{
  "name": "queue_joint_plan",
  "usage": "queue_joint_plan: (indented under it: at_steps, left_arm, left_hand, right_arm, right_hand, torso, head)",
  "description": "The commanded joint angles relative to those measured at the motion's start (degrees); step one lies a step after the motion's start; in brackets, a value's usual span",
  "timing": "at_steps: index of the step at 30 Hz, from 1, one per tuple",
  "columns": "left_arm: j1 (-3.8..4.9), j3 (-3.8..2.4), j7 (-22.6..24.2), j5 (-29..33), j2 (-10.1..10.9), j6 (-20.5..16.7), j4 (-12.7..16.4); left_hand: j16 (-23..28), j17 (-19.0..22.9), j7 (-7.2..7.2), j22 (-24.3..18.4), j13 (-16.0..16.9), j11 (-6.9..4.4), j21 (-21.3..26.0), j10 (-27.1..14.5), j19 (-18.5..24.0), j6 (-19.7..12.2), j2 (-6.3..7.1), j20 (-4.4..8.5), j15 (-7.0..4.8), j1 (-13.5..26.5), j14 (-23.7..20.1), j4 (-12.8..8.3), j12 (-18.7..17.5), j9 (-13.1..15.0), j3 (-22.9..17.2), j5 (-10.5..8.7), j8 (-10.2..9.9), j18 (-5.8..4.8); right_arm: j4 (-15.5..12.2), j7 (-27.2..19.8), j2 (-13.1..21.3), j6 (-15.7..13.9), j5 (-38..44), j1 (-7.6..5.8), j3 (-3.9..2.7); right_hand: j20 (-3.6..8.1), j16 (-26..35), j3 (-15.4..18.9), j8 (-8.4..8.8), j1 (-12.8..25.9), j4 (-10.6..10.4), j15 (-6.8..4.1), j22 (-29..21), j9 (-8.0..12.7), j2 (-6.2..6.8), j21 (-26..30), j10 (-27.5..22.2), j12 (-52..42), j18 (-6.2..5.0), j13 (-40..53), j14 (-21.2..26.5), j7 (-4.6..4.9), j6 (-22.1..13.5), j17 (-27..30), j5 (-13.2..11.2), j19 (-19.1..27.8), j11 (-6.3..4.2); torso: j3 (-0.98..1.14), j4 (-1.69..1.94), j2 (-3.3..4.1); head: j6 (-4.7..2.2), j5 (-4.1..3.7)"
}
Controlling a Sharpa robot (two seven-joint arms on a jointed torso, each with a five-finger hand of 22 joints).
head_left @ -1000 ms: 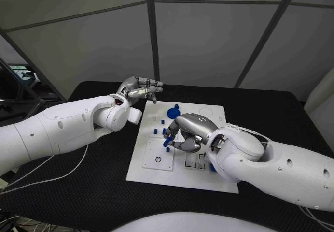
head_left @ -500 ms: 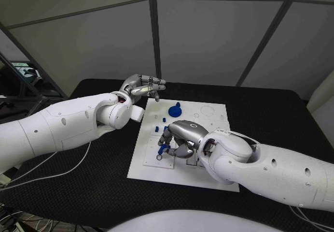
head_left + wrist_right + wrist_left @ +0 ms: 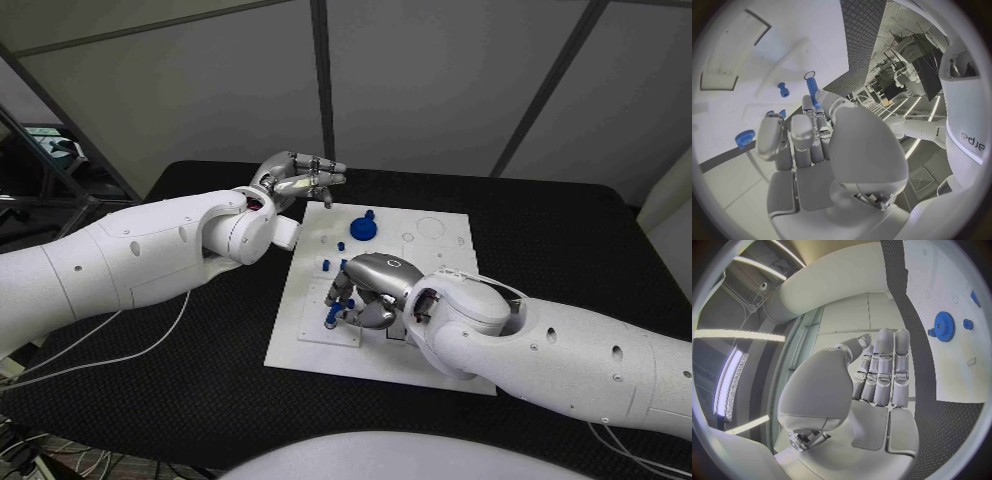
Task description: Assemble the parts on the task board
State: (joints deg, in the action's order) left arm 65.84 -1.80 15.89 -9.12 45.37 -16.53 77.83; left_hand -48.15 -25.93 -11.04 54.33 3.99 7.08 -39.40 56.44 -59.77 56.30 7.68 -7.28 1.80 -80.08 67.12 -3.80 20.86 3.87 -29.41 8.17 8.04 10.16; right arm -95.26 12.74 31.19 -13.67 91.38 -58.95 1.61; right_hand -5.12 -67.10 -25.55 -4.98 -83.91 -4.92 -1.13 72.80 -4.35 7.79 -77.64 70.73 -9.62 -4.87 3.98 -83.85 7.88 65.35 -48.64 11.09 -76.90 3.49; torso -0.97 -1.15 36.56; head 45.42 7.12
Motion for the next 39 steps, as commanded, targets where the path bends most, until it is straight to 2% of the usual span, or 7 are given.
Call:
queue_joint_plan:
  at_steps: [1, 13, 18, 29, 32, 39]
  left_arm:
    - [0.11, -0.04, 0.09, 0.16, -0.01, 0.68, 0.03]
    - [0.11, -0.04, 0.03, 0.16, 0.06, 0.73, 0.07]
    - [0.11, -0.05, 0.02, 0.16, 0.07, 0.75, 0.1]
    - [0.12, -0.05, 0.0, 0.16, 0.13, 0.72, 0.12]
    - [0.12, -0.05, 0.0, 0.16, 0.09, 0.73, 0.09]
    - [0.12, -0.05, 0.0, 0.16, 0.12, 0.75, -0.05]
  left_hand:
    - [-0.02, 0.05, -0.23, -0.1, -0.07, 0.07, 0.34, -0.33, 0.23, -0.3, -0.36, -0.03, 0.08, 0.17, -0.24, -0.13, 0.19, -0.03, 0.31, 0.26, 0.17, 0.35]
    - [-0.05, 0.11, -0.25, -0.1, -0.06, 0.09, 0.35, -0.36, 0.24, -0.32, -0.38, -0.04, 0.1, 0.19, -0.26, -0.14, 0.24, -0.03, 0.35, 0.25, 0.19, 0.35]
    - [-0.05, 0.11, -0.25, -0.1, -0.06, 0.09, 0.35, -0.36, 0.24, -0.32, -0.38, -0.04, 0.1, 0.19, -0.26, -0.14, 0.24, -0.03, 0.35, 0.25, 0.19, 0.35]
    - [-0.05, 0.11, -0.25, -0.1, -0.06, 0.09, 0.35, -0.36, 0.24, -0.32, -0.38, -0.04, 0.1, 0.19, -0.26, -0.14, 0.24, -0.03, 0.35, 0.25, 0.19, 0.35]
    - [-0.05, 0.11, -0.25, -0.1, -0.06, 0.09, 0.35, -0.36, 0.24, -0.32, -0.38, -0.04, 0.1, 0.19, -0.26, -0.14, 0.24, -0.03, 0.35, 0.25, 0.19, 0.35]
    - [-0.05, 0.11, -0.25, -0.1, -0.06, 0.09, 0.35, -0.36, 0.24, -0.32, -0.38, -0.04, 0.1, 0.19, -0.26, -0.14, 0.24, -0.03, 0.35, 0.25, 0.19, 0.35]
  right_arm:
    - [0.15, 0.03, -0.28, 1.16, 0.77, 0.02, 0.02]
    - [0.62, 0.26, -0.84, 2.29, 1.0, 0.29, 0.15]
    - [0.84, 1.16, -0.87, 3.03, 2.07, 0.31, 0.76]
    - [1.12, 1.49, -1.54, 3.75, 3.36, 0.33, 1.1]
    - [1.12, 1.53, -1.72, 3.93, 3.64, 0.33, 1.42]
    - [1.26, 1.6, -2.13, 4.12, 4.01, 0.33, 1.95]
  right_hand:
    - [-0.05, -0.27, -0.46, -0.15, 0.08, 0.02, 0.05, -0.09, -0.05, -0.53, -0.1, 0.35, 0.27, 0.48, 0.02, -0.45, -0.08, 0.33, 0.05, 0.32, -0.35, 0.05]
    - [-0.05, -0.26, -0.49, -0.13, 0.09, 0.05, 0.06, -0.11, -0.04, -0.54, -0.08, 0.35, 0.31, 0.47, 0.02, -0.43, -0.07, 0.31, 0.09, 0.36, -0.32, 0.06]
    - [-0.08, -0.34, -0.49, -0.07, 0.21, 0.06, 0.09, -0.14, -0.03, -0.53, -0.07, 0.36, 0.41, 0.46, 0.02, -0.42, -0.03, 0.27, 0.01, 0.39, -0.27, 0.1]
    - [-0.1, -0.28, -0.47, 0.0, 0.36, 0.08, 0.13, -0.32, 0.0, -0.45, 0.07, 0.33, 0.54, 0.41, 0.02, -0.36, 0.0, 0.2, 0.18, 0.37, -0.1, 0.14]
    - [-0.16, -0.35, -0.45, 0.2, 0.63, 0.12, 0.21, -0.41, 0.06, -0.33, 0.13, 0.16, 0.84, 0.38, 0.0, -0.29, 0.08, -0.04, 0.15, 0.27, 0.04, 0.22]
    - [-0.77, 0.16, -0.32, 1.27, 2.02, 0.0, 1.06, -1.6, 0.44, 0.61, 1.04, -2.98, 3.16, 0.1, -0.33, 0.26, 1.02, -1.87, 1.39, 0.3, 1.23, 1.34]
  torso:
    - [-0.05, 0.02, 0.0]
    - [-0.07, 0.01, 0.0]
    - [-0.05, 0.03, -0.03]
    - [-0.05, 0.0, -0.02]
    - [-0.05, -0.01, -0.03]
    - [-0.05, 0.01, -0.04]
  head:
    - [0.1, 0.06]
    - [0.31, 0.21]
    - [0.42, 0.26]
    - [0.45, 0.34]
    - [0.44, 0.31]
    - [0.41, 0.33]
